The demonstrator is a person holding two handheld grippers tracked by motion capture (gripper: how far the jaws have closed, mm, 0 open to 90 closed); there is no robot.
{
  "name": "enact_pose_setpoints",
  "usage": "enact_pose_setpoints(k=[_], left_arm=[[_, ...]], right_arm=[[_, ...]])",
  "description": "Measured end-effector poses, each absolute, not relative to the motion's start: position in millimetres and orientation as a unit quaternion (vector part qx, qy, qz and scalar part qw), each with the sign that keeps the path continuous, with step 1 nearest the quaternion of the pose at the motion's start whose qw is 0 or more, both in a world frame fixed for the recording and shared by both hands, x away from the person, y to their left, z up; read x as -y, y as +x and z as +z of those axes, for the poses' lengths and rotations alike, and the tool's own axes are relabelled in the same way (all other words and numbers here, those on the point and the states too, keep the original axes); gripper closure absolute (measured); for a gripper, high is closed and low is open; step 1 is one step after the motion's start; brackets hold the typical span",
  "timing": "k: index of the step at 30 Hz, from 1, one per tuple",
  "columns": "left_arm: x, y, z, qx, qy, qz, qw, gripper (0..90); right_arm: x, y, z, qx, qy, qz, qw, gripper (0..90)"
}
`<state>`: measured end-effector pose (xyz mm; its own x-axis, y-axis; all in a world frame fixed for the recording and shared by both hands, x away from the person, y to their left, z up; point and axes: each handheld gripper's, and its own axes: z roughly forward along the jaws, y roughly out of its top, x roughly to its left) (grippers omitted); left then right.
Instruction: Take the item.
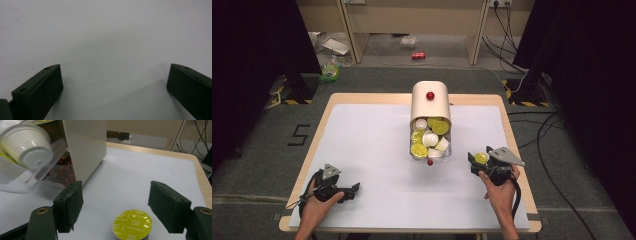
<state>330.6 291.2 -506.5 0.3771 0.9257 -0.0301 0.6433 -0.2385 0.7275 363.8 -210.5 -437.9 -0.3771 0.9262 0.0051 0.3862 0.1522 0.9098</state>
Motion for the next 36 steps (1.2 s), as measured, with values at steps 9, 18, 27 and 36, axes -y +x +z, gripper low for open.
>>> enact_pose_setpoints(k=[9, 18, 27, 36], left_arm=[[-291.3, 330.6, -506.5, -0.517, 0.758, 0.21, 0.337, 0.0], [-291.2, 330.6, -506.5, -0.517, 0.758, 0.21, 0.337, 0.0], [-291.2, 330.6, -506.5, -0.517, 0.759, 0.21, 0.336, 0.0], [-291.1, 330.7, -506.5, -0.517, 0.758, 0.21, 0.336, 0.0]], right_arm=[[201.2, 353.0, -438.9, -0.705, 0.461, 0.451, 0.294, 28.3], [190.5, 341.6, -436.8, -0.704, 0.449, 0.467, 0.29, 28.3], [182.4, 331.5, -434.8, -0.705, 0.439, 0.478, 0.286, 28.3], [177.0, 326.7, -434.6, -0.707, 0.43, 0.486, 0.281, 28.2]])
